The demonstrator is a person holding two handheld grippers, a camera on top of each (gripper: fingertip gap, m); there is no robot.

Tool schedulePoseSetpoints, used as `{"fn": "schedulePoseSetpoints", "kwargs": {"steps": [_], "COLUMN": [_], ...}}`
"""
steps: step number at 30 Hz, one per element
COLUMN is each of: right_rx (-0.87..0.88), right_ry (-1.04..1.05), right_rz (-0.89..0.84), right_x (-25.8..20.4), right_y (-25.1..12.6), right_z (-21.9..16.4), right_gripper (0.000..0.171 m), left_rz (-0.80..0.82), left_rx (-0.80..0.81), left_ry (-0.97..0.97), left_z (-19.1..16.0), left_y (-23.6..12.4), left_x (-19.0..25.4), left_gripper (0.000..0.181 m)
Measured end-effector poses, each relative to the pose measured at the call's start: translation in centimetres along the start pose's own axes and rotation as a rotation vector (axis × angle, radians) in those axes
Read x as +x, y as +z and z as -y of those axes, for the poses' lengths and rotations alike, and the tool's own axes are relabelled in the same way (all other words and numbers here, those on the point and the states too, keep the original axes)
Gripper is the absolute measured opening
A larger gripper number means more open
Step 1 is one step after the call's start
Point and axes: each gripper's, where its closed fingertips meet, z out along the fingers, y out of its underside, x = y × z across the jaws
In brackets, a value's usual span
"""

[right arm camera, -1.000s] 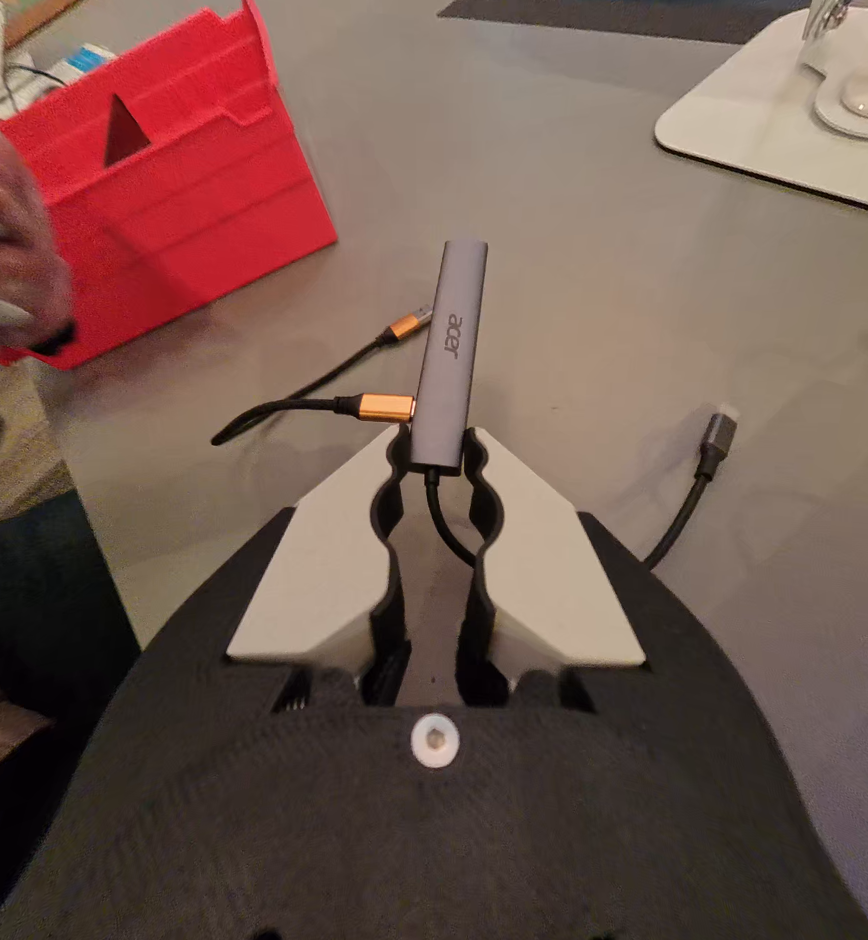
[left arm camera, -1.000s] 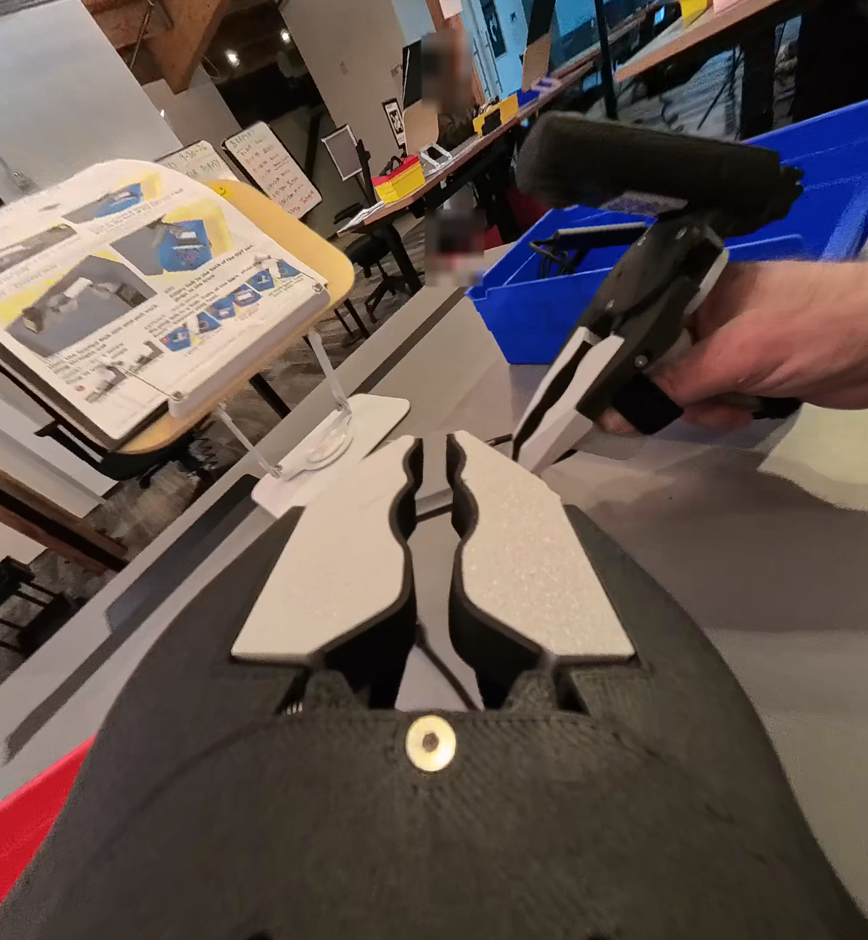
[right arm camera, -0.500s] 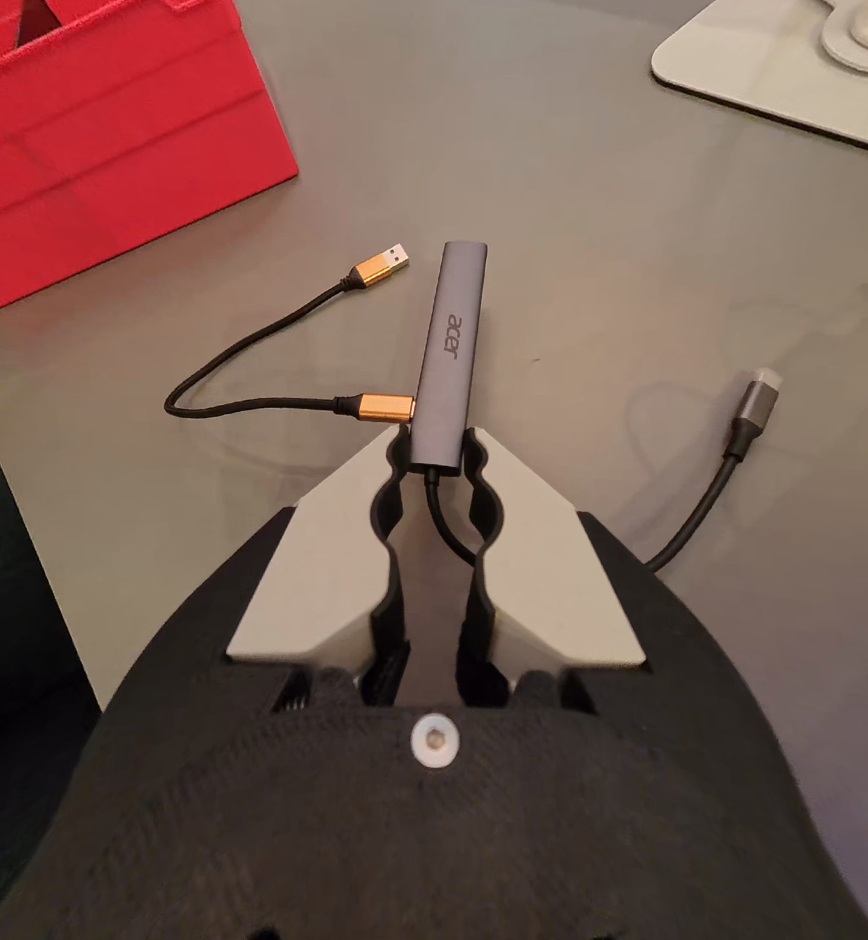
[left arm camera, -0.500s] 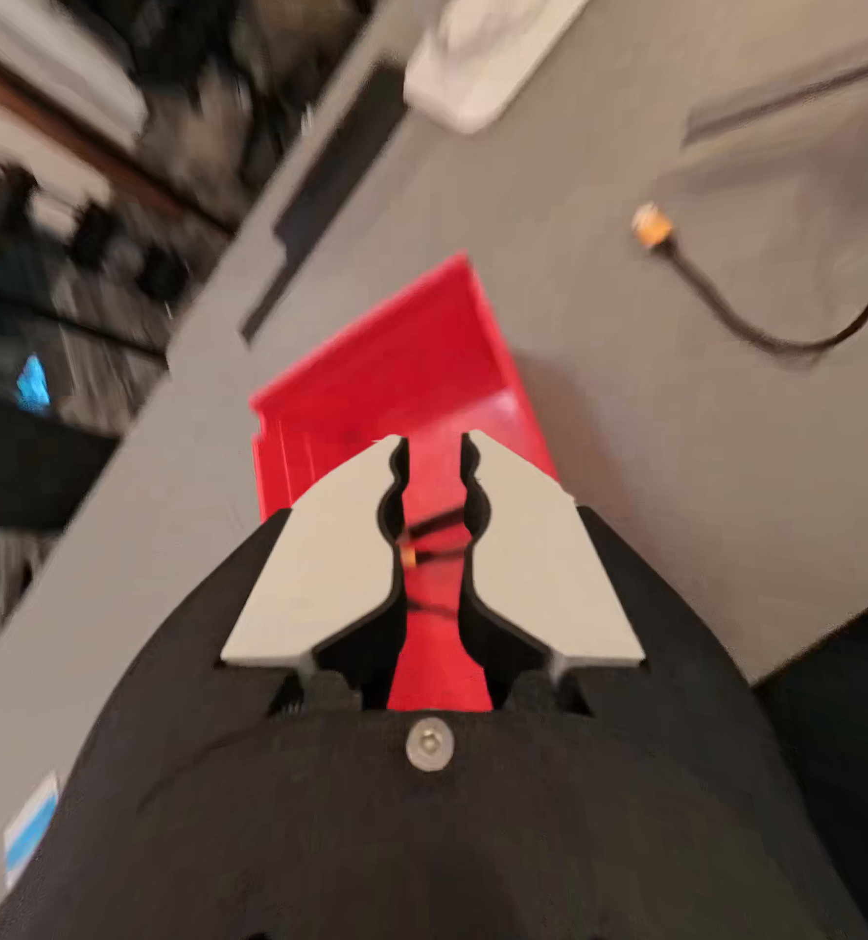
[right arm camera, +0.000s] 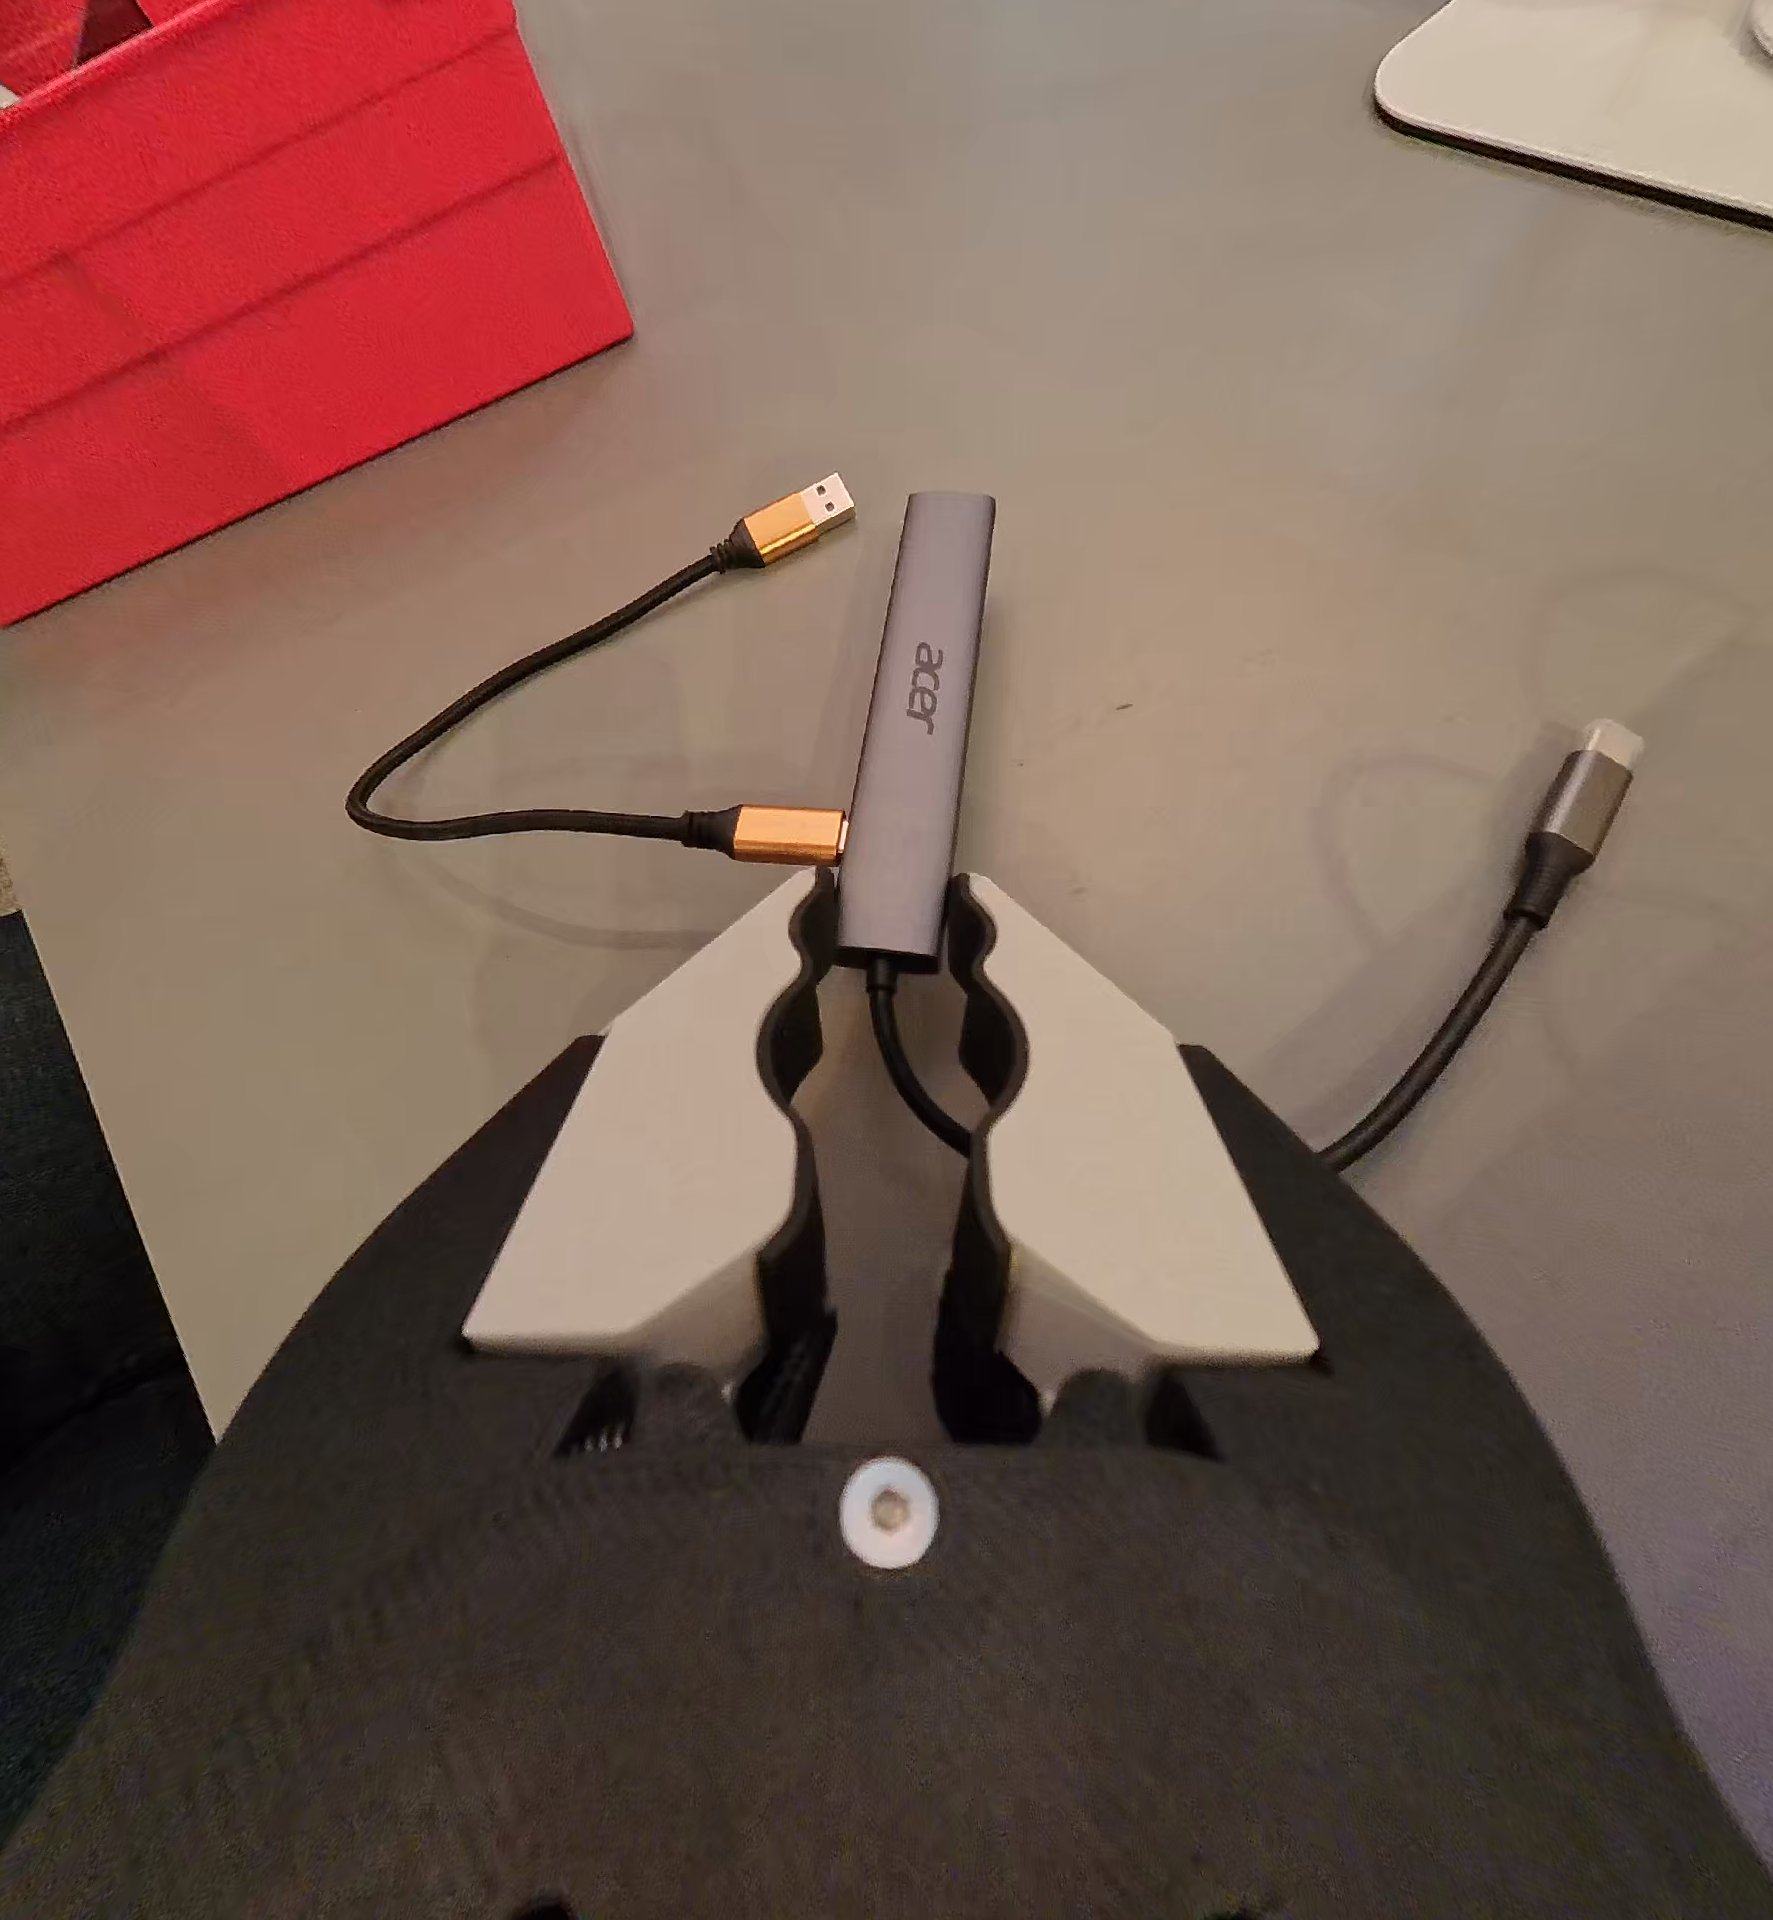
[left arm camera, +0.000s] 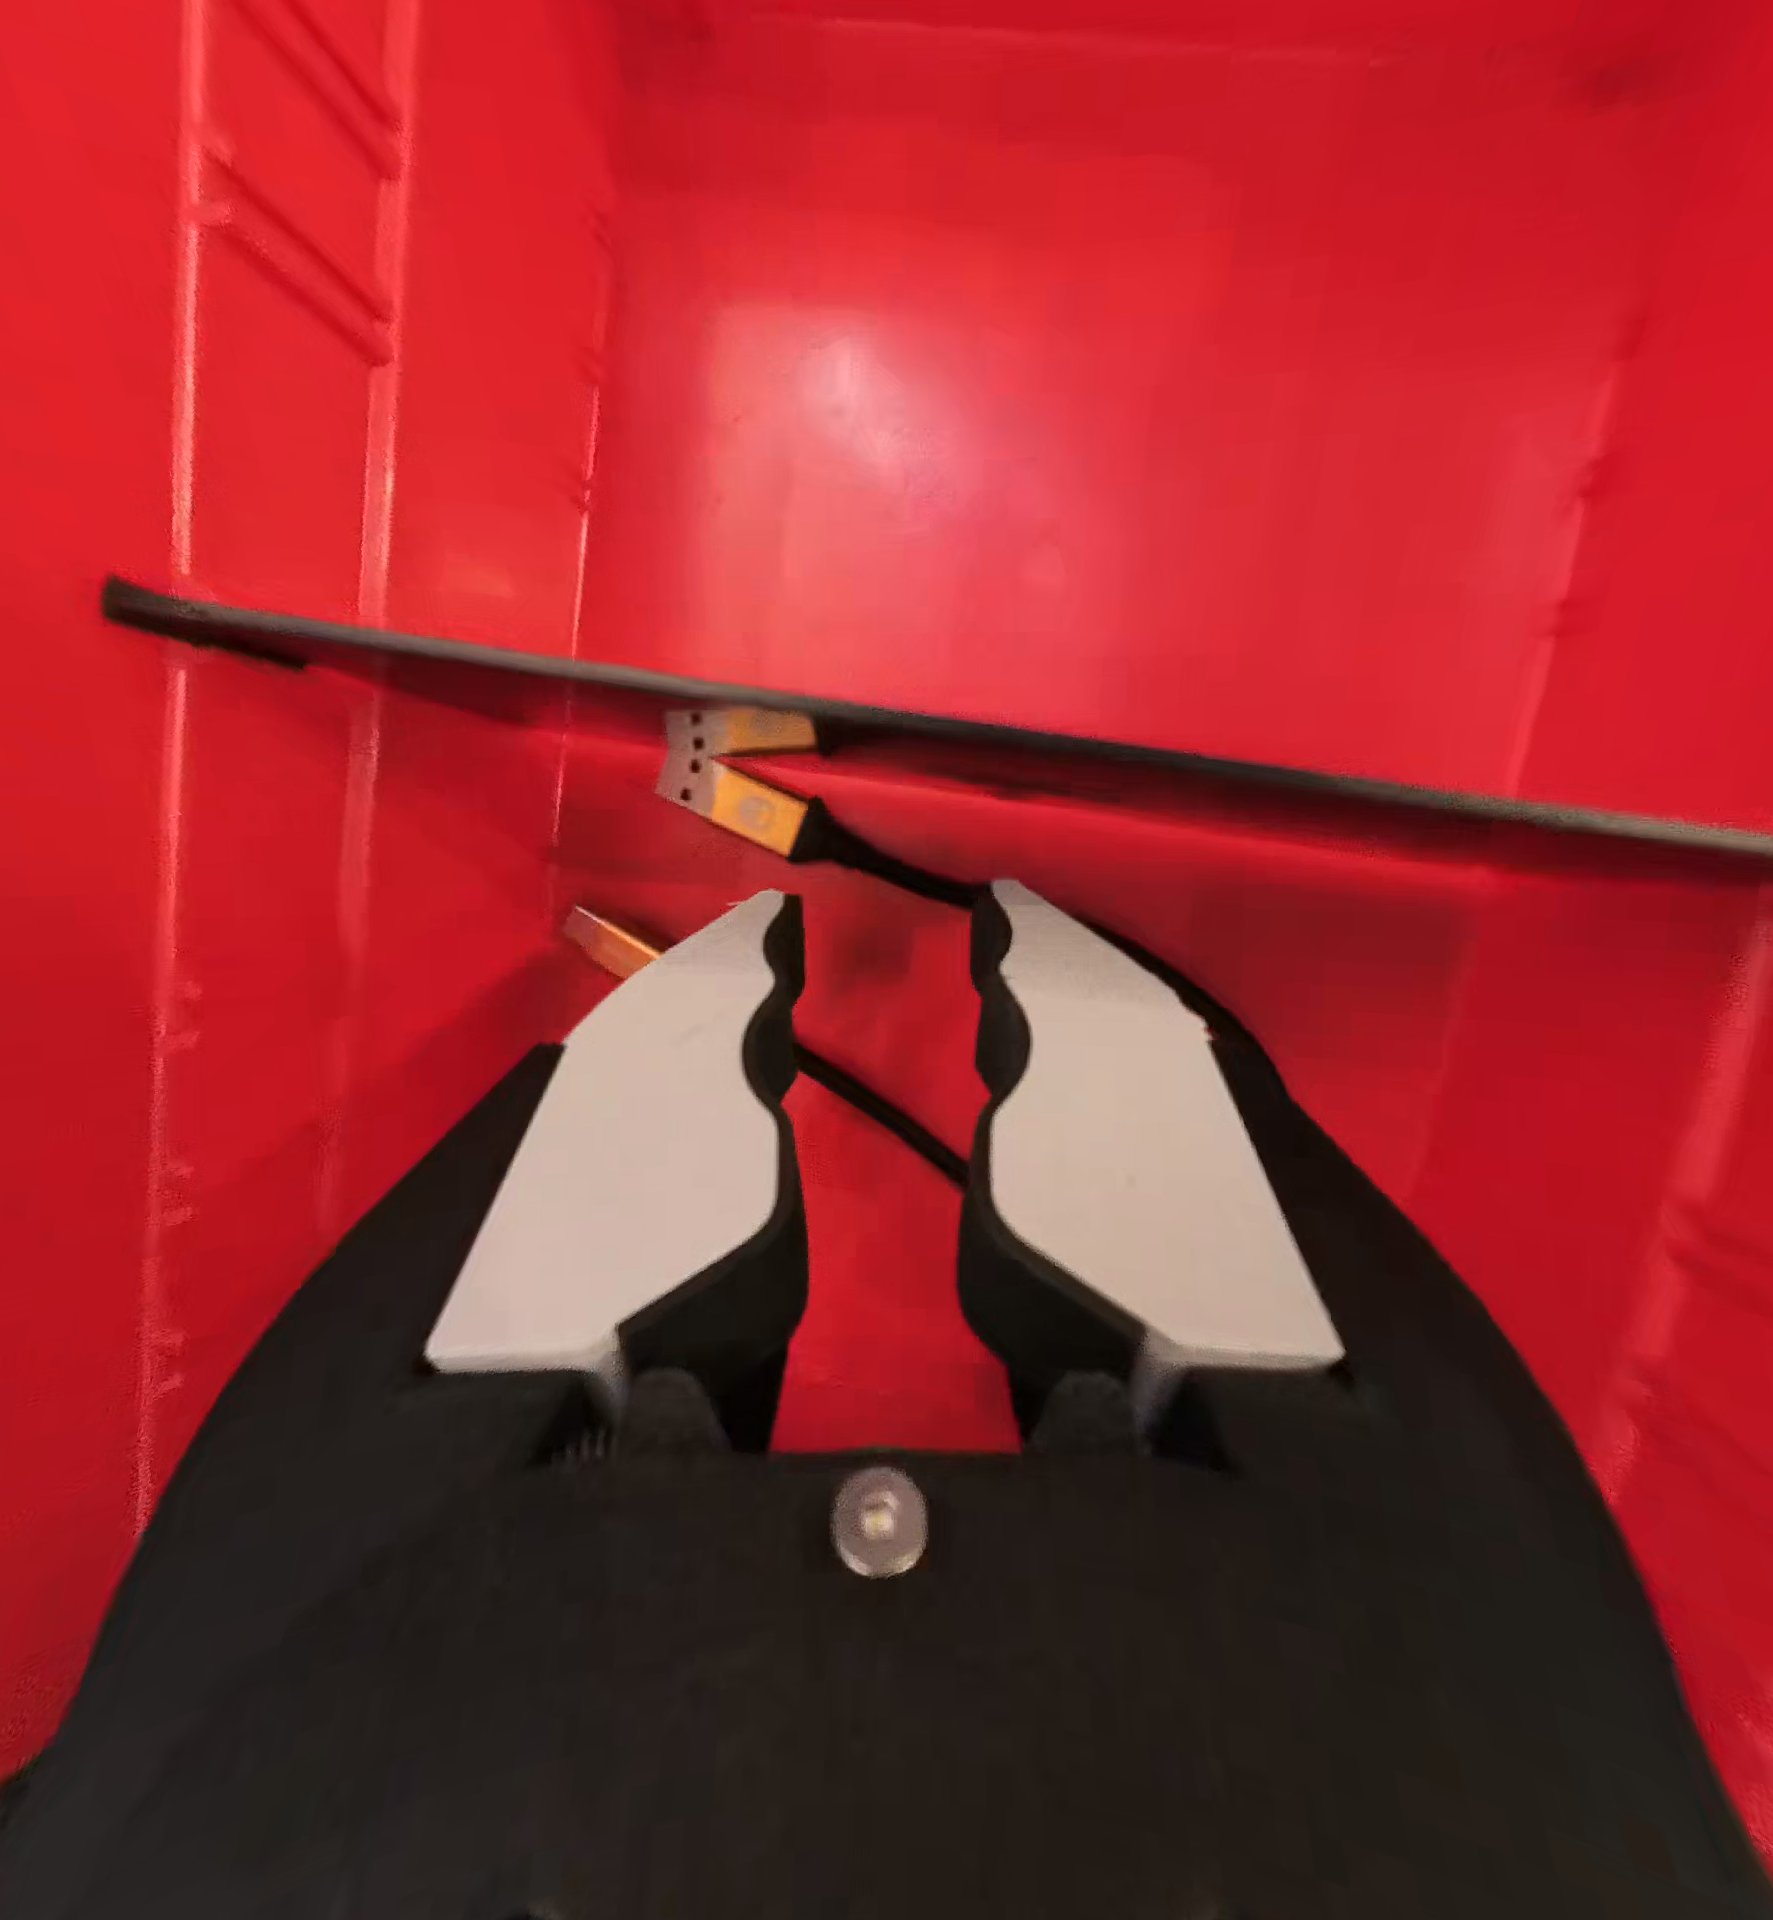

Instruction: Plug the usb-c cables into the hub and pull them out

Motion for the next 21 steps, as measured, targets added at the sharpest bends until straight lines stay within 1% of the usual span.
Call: {"fn": "schedulePoseSetpoints", "kwargs": {"steps": [4, 5, 7, 9, 10, 12, 17, 21], "right_rx": [0.002, 0.003, 0.008, 0.011, 0.012, 0.014, 0.027, 0.023], "right_ry": [-0.001, 0.000, 0.004, 0.004, 0.002, 0.001, 0.007, 0.005], "right_rz": [0.002, 0.003, 0.007, 0.009, 0.010, 0.012, 0.016, 0.017], "right_x": [-0.1, -0.1, -0.1, -0.1, -0.1, -0.1, -0.1, -0.2], "right_y": [0.0, 0.0, 0.0, 0.0, 0.0, 0.0, -0.2, -0.2], "right_z": [0.0, 0.0, 0.1, 0.1, 0.2, 0.2, 0.3, 0.3], "right_gripper": [0.019, 0.019, 0.019, 0.019, 0.019, 0.019, 0.019, 0.019], "left_rz": [-0.007, -0.014, 0.008, -0.004, -0.009, 0.013, 0.060, 0.115], "left_rx": [-0.073, -0.076, -0.087, -0.089, -0.092, -0.098, -0.105, -0.117], "left_ry": [-0.060, -0.081, -0.091, -0.093, -0.088, -0.069, -0.017, 0.046], "left_z": [-0.3, -0.2, -0.3, -0.2, -0.2, -0.1, -0.2, -0.8], "left_y": [1.8, 1.9, 2.0, 2.0, 2.1, 2.2, 2.1, 1.4], "left_x": [-0.6, -0.6, -1.1, -0.9, -0.9, -1.1, -1.5, -2.1], "left_gripper": [0.026, 0.024, 0.024, 0.017, 0.009, 0.006, 0.005, 0.005]}}
